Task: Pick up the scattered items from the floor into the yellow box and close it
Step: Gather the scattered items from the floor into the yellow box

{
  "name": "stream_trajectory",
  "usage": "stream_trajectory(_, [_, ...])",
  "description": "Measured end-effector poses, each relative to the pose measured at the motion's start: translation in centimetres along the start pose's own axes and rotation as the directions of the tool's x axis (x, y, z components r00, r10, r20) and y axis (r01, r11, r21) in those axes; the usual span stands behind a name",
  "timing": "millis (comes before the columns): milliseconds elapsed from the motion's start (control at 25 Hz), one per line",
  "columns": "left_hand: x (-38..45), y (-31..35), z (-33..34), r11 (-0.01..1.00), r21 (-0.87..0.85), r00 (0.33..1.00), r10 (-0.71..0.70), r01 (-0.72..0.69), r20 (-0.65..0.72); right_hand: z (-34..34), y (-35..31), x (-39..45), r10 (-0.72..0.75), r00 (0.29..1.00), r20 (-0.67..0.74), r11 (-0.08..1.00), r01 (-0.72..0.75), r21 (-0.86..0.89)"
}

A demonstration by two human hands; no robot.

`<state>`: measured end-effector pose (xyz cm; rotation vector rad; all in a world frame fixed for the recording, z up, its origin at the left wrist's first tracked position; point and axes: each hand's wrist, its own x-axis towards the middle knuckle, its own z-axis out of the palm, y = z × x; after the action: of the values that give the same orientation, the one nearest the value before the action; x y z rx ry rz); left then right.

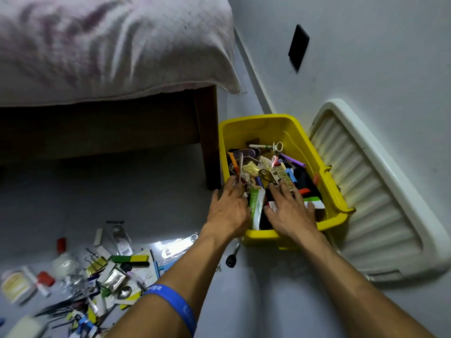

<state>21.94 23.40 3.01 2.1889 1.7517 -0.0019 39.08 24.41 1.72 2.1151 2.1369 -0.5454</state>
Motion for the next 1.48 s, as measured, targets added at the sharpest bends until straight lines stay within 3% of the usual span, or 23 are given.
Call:
stream_trajectory(160, [-3.7, -0.6, 0.8, 0.98, -0.194, 0.998, 0.042, -0.049, -0.038, 0.5, -1.2, -2.6, -0.09, 0.972, -0.217, 0.993, 0.072, -0.09])
stream_trajectory(280, [-9.7, -2.4, 2.7, 0.96, -0.281, 0.999, -0.017, 0.007, -0.035, 3.3, -5.4, -7.1, -0.345, 0.858, -0.38, 0.928, 0.373, 0.0])
stream_trajectory(360, [-14.2, -4.3, 3.5, 0.929, -0.343, 0.987, -0.158, 0.137, -0.034, 5.0, -8.7, -10.0, -0.43, 0.81, -0.399, 0.866, 0.495, 0.072])
stream_trajectory(480, [-21.2, -7.5, 4.8, 0.888, -0.342, 0.942, -0.335, 0.307, -0.025, 7.5, -12.0, -13.6, -0.461, 0.831, -0.312, 0.832, 0.526, 0.173])
stream_trajectory(680, [-28.3, -11.2, 7.8, 0.856, -0.305, 0.908, -0.401, 0.418, 0.121, 11.2, -12.0, -17.2, -0.377, 0.926, -0.006, 0.901, 0.367, 0.232])
stream_trajectory(840, [-28.4, -11.9, 9.9, 0.8, -0.407, 0.897, -0.411, 0.441, 0.165, 13.3, -10.9, -17.9, -0.408, 0.905, 0.124, 0.907, 0.385, 0.172])
stream_trajectory(920, [-29.5, -12.2, 11.5, 0.786, -0.379, 0.872, -0.453, 0.489, 0.186, 15.6, -11.1, -18.9, -0.424, 0.877, 0.226, 0.905, 0.406, 0.126])
stream_trajectory(1000, [-32.1, -12.5, 13.9, 0.689, -0.293, 0.746, -0.638, 0.663, 0.19, 18.1, -11.2, -20.4, -0.366, 0.866, 0.34, 0.916, 0.399, -0.031])
stream_trajectory(1080, [-35.3, -12.0, 16.0, 0.427, -0.273, 0.491, -0.837, 0.862, 0.241, 20.9, -11.1, -22.1, -0.264, 0.849, 0.458, 0.94, 0.333, -0.075])
stream_trajectory(1120, [-36.4, -11.5, 16.8, 0.307, -0.316, 0.398, -0.871, 0.898, 0.287, 21.9, -11.1, -22.9, -0.238, 0.83, 0.504, 0.962, 0.272, 0.006])
stream_trajectory(1160, [-37.0, -11.1, 17.5, 0.239, -0.385, 0.372, -0.872, 0.891, 0.32, 22.5, -11.5, -23.4, -0.227, 0.825, 0.518, 0.973, 0.173, 0.15])
stream_trajectory(1240, [-36.4, -11.0, 18.1, 0.23, -0.584, 0.472, -0.828, 0.778, 0.302, 22.7, -12.5, -23.0, -0.209, 0.853, 0.479, 0.923, 0.009, 0.385])
stream_trajectory(1280, [-36.0, -11.2, 18.0, 0.241, -0.647, 0.507, -0.821, 0.724, 0.262, 22.5, -12.7, -22.6, -0.217, 0.875, 0.434, 0.896, 0.002, 0.445])
stream_trajectory(1320, [-36.0, -11.4, 17.8, 0.227, -0.666, 0.483, -0.846, 0.71, 0.226, 22.2, -12.8, -22.2, -0.231, 0.89, 0.393, 0.904, 0.047, 0.426])
stream_trajectory(1360, [-36.4, -11.6, 17.6, 0.168, -0.65, 0.393, -0.894, 0.741, 0.216, 22.0, -12.7, -22.1, -0.248, 0.885, 0.394, 0.912, 0.076, 0.402])
stream_trajectory(1400, [-37.0, -11.6, 17.7, 0.044, -0.615, 0.242, -0.939, 0.787, 0.243, 21.8, -12.6, -22.2, -0.241, 0.84, 0.485, 0.921, 0.04, 0.388])
stream_trajectory(1440, [-38.0, -11.4, 17.9, -0.124, -0.57, 0.072, -0.948, 0.812, 0.31, 21.8, -12.7, -22.8, -0.23, 0.739, 0.633, 0.921, -0.044, 0.387])
stream_trajectory(1480, [-38.9, -10.9, 18.1, -0.289, -0.515, -0.064, -0.909, 0.807, 0.411, 22.2, -12.7, -23.8, -0.205, 0.589, 0.782, 0.932, -0.126, 0.34])
